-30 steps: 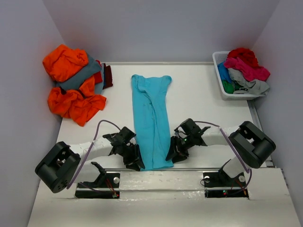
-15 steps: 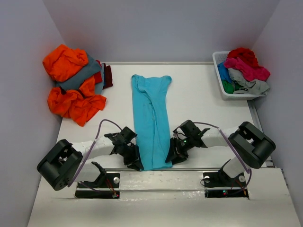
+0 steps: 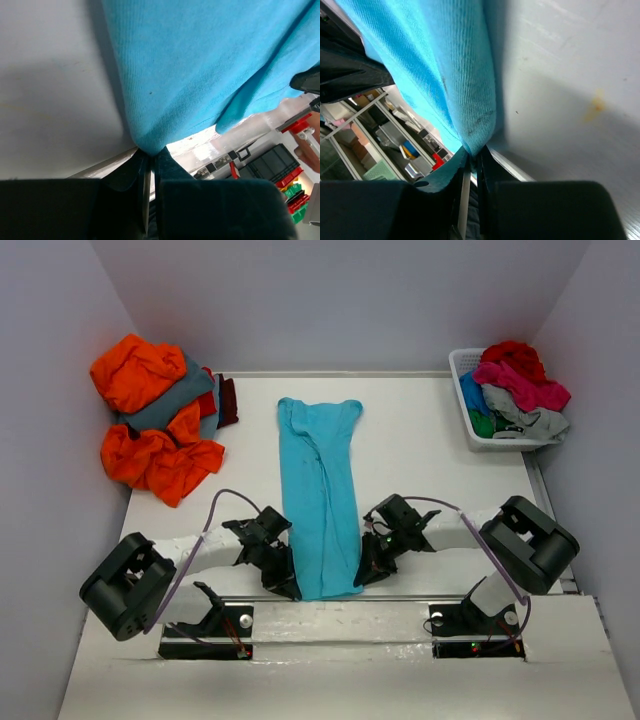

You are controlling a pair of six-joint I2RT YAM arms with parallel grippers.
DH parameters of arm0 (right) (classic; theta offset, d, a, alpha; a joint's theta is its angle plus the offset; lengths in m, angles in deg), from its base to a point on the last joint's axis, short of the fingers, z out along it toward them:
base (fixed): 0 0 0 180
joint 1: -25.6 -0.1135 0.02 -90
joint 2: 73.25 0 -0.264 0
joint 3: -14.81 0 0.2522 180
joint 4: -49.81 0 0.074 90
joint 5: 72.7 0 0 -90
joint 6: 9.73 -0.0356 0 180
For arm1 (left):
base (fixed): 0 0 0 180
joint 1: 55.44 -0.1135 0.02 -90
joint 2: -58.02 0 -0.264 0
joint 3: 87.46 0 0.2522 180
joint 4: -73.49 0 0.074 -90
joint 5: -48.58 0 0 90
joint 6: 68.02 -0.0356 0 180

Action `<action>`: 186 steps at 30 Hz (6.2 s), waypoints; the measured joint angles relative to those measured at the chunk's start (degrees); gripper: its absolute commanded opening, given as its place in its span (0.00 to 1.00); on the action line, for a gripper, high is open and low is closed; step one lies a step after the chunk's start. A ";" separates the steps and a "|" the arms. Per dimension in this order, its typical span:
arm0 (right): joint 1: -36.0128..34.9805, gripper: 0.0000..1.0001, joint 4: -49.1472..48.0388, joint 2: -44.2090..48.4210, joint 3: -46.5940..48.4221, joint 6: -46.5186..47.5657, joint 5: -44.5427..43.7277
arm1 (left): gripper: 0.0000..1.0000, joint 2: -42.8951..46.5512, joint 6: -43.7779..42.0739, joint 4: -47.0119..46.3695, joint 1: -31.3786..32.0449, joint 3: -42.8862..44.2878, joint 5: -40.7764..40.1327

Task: Fold and stack the t-shirts
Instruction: Pick up the rectangle-folded T-shirt from the center of the board, then fold the rectangle-folded T-shirt at the center of the board.

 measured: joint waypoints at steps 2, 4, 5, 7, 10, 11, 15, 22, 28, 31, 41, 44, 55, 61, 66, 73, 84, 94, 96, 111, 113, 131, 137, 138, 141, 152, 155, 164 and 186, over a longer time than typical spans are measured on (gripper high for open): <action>0.00 0.09 0.44 -0.04 0.24 0.04 -0.17 | 0.11 -0.02 -0.59 0.26 0.02 0.26 -0.11; 0.00 0.07 1.20 -0.04 0.57 0.17 -0.48 | 0.09 -0.02 -1.07 0.50 0.02 0.61 -0.26; 0.00 0.07 1.66 -0.02 0.74 0.26 -0.66 | 0.09 -0.02 -1.42 0.55 0.02 0.83 -0.35; 0.00 0.07 2.64 0.00 1.11 0.35 -1.11 | 0.08 -0.02 -1.81 0.59 0.00 1.29 -0.83; -0.28 0.07 4.15 0.26 1.53 0.33 -1.77 | 0.07 0.20 -2.89 -0.13 0.02 2.86 -3.80; -0.37 0.07 4.74 0.50 1.55 0.31 -2.01 | 0.07 0.72 -3.28 -0.33 0.11 3.32 -4.87; -0.46 0.07 7.65 1.70 1.60 -0.09 -2.91 | 0.06 3.30 -3.37 -0.11 1.22 3.43 -6.64; -2.69 0.07 12.76 4.00 1.60 -1.57 -3.61 | 0.06 9.55 0.20 0.33 7.54 2.29 -7.63; -5.66 0.07 16.52 5.66 1.64 -3.13 -3.69 | 0.06 13.92 5.38 2.58 15.39 1.90 -8.96; -6.67 0.07 18.53 6.23 2.10 -3.56 -3.91 | 0.06 15.08 7.78 4.24 18.91 2.21 -10.01; -7.17 0.07 27.06 7.89 11.47 -3.80 -8.94 | 0.06 12.63 8.44 10.45 19.85 14.88 -18.58; -7.17 0.07 29.20 7.08 15.56 -3.15 -11.10 | 0.06 11.50 7.08 10.69 18.67 16.52 -19.98; -3.50 0.07 33.55 1.44 24.35 -0.24 -16.20 | 0.06 7.78 -0.11 13.09 9.14 19.78 -21.88; 1.09 0.07 35.56 -1.77 29.94 2.75 -17.49 | 0.06 3.48 -5.11 12.96 3.96 24.13 -22.69; 4.07 0.07 36.54 -5.18 34.69 5.25 -18.14 | 0.06 -0.46 -8.00 11.93 1.40 27.10 -23.08; 7.82 0.07 39.30 -11.23 43.82 8.90 -18.91 | 0.06 -6.45 -11.56 10.93 -2.97 32.35 -23.37; 12.28 0.07 42.07 -17.84 53.88 12.63 -19.10 | 0.06 -12.17 -15.72 10.47 -9.49 38.60 -23.65; 13.22 0.07 42.56 -22.08 57.27 13.86 -18.88 | 0.06 -18.60 -17.94 10.10 -12.09 43.65 -23.52; 13.53 0.07 42.75 -22.82 57.96 13.94 -18.86 | 0.06 -19.37 -18.12 10.10 -12.48 44.11 -23.47; 15.96 0.07 43.43 -28.24 62.93 14.78 -18.14 | 0.06 -24.72 -19.32 9.27 -14.71 45.64 -23.19; 16.17 0.07 43.50 -29.29 63.80 14.91 -17.99 | 0.06 -25.40 -19.52 9.22 -14.80 46.12 -23.19; 17.90 0.35 44.44 -31.10 68.02 15.32 -17.68 | 0.06 -27.15 -20.59 8.79 -17.68 47.04 -23.04; 18.80 0.35 44.54 -31.12 68.30 15.34 -17.66 | 0.26 -29.46 -21.05 8.90 -17.68 48.89 -23.04; 18.88 0.35 44.57 -31.15 68.30 15.34 -17.66 | 0.31 -29.97 -21.22 8.85 -17.68 49.20 -23.02; 19.06 0.35 44.68 -31.43 68.57 15.34 -17.59 | 0.33 -30.84 -21.46 8.92 -17.68 49.77 -22.88; 19.15 0.34 47.65 -35.50 75.43 16.09 -17.40 | 0.66 -33.97 -21.99 9.68 -17.68 54.93 -22.82; 19.15 0.34 48.74 -35.56 77.16 16.59 -17.66 | 0.67 -34.03 -21.79 9.94 -17.70 55.49 -22.82; 19.15 0.32 53.22 -41.66 89.64 18.32 -17.86 | 0.67 -35.89 -21.81 11.52 -17.68 60.39 -22.60; 18.86 0.30 48.78 -20.41 59.58 17.86 -16.11 | 0.67 -24.30 -22.27 16.59 -13.20 48.87 -20.44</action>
